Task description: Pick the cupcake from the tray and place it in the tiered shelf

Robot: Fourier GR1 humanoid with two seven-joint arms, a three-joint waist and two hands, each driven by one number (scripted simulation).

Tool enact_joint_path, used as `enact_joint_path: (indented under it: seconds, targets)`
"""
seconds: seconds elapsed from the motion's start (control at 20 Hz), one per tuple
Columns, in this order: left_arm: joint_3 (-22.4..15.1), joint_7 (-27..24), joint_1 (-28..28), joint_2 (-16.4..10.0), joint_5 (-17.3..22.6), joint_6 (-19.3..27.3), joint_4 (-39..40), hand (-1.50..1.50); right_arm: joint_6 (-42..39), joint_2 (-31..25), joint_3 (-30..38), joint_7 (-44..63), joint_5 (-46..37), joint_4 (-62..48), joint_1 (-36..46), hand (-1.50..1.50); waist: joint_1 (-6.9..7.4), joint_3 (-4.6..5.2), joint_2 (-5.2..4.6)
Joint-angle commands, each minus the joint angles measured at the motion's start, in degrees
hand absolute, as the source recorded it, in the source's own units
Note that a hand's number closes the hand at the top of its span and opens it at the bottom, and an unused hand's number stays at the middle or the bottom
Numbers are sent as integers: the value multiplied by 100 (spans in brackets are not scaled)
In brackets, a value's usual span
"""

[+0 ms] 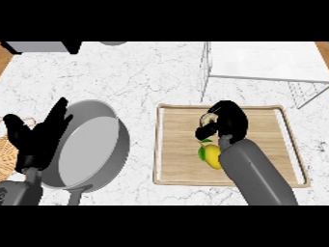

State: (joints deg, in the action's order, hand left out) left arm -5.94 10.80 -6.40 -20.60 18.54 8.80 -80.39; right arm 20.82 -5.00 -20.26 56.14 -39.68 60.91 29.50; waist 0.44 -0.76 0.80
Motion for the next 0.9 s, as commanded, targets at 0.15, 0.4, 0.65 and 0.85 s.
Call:
enact_joint_path:
  seconds: [0.15, 0.4, 0.65, 0.85]
  targets:
    - [-171, 320, 209, 133, 8, -13, 294, 0, -1761, -13, -1167, -2070, 638, 595, 13, 150, 46, 68, -105]
    - [-81, 237, 440, 162, -46, 44, 490, 0, -1651, -443, -1095, -2262, 533, 2092, 47, 150, -197, 80, -36]
    - [210, 339, 503, -33, 165, -102, 320, 0, -1925, -865, -628, -1200, 387, 3881, 313, 150, -266, 86, 8]
    - [136, 65, 739, -3, 77, -264, 408, 0, -2548, -1285, -11, -368, 477, 4724, 724, 150, -226, 90, -15]
